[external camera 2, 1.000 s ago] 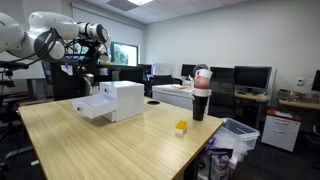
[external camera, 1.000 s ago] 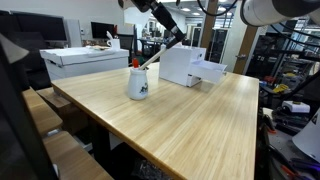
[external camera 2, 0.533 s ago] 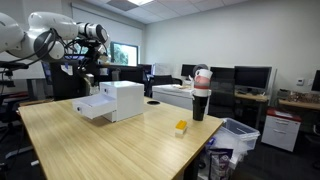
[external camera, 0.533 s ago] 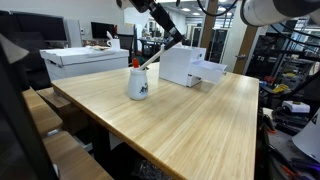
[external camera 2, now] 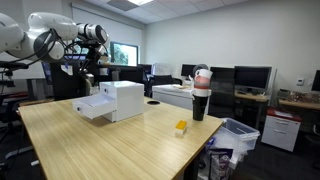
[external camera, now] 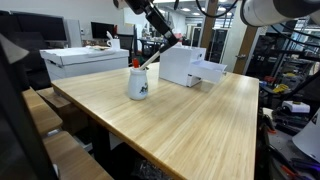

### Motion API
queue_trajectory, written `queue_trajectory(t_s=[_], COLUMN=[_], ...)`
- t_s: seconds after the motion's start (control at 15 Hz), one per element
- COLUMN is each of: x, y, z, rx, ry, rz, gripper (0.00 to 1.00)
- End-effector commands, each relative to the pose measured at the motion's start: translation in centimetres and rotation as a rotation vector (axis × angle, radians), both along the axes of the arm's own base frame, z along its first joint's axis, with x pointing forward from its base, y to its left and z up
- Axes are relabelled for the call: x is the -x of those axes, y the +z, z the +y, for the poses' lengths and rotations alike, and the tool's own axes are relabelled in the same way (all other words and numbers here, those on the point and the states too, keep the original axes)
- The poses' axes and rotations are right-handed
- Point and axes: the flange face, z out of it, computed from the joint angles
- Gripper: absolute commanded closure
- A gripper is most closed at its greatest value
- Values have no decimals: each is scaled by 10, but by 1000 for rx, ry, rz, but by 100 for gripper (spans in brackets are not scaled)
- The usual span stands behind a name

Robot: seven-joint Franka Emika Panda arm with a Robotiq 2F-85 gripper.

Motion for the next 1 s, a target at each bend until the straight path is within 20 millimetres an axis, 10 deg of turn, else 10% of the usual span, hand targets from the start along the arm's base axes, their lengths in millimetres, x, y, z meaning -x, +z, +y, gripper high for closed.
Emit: queue_trajectory(t_s=[0.0, 0.93], x=[-2, -8], y=[-3, -14], z=[-1, 0], rx=[7, -4], ry=[16, 12], rz=[-8, -15], gripper=[96, 96])
